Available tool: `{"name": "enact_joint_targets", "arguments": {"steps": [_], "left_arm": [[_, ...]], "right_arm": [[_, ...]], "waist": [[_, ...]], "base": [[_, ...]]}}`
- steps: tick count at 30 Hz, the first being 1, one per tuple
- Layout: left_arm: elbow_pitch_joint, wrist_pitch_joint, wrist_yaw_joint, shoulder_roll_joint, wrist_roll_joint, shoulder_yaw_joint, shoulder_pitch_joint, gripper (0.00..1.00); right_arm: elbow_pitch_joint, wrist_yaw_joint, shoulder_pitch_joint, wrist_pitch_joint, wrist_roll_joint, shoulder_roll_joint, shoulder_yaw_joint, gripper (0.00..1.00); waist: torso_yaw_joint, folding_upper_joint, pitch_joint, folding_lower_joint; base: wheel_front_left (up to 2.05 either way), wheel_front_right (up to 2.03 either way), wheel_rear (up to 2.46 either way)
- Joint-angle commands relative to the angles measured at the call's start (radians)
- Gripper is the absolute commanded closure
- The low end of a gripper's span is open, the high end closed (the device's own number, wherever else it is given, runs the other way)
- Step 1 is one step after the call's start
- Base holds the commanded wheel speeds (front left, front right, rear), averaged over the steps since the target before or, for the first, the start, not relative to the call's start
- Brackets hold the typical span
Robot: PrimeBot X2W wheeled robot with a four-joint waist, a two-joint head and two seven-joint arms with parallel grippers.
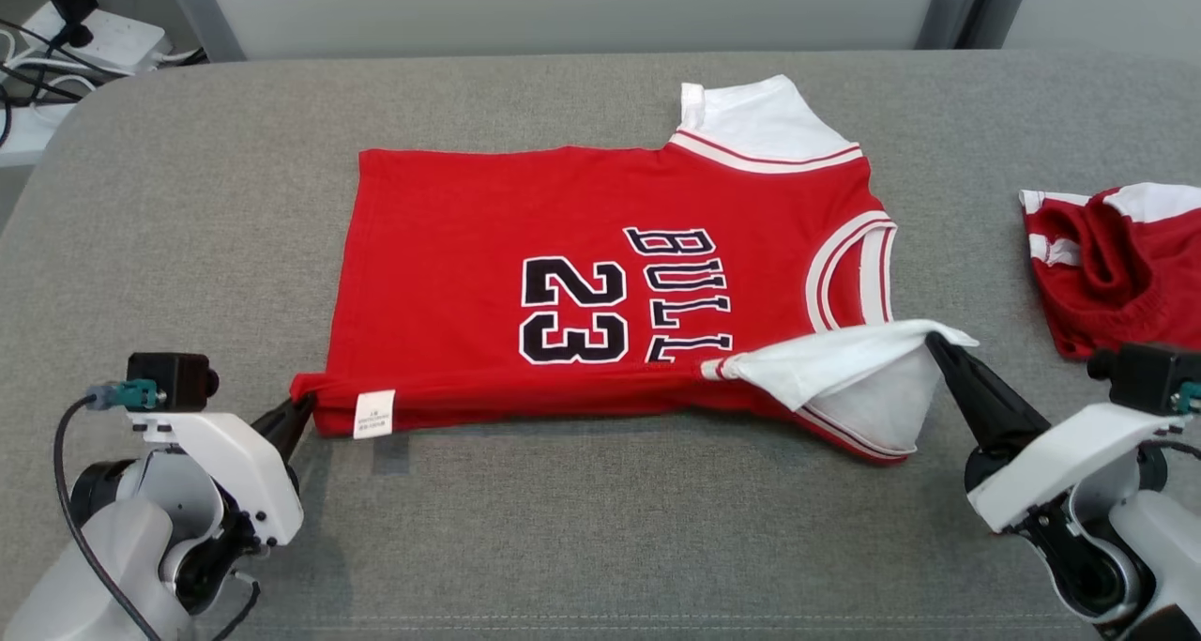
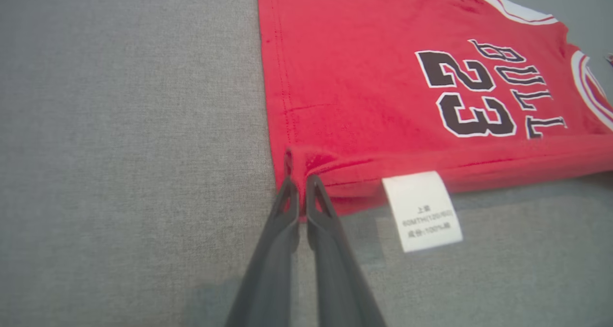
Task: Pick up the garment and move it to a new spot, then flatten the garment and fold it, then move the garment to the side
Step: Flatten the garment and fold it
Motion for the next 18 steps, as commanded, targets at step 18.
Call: {"name": "enact_joint_targets", "arguments": {"steps": [18], "left_arm": [[0.104,-0.073,0.000,0.031,-0.078,-0.073,-0.246,1.00]], "right_arm": [[0.164,0.004,-0.276,0.012,-0.092,0.082,0.059,1.00]], "waist": [[-0.010,-0.0001,0.170,0.0000]], "base": [[0.00,0.00,0.00]]}}
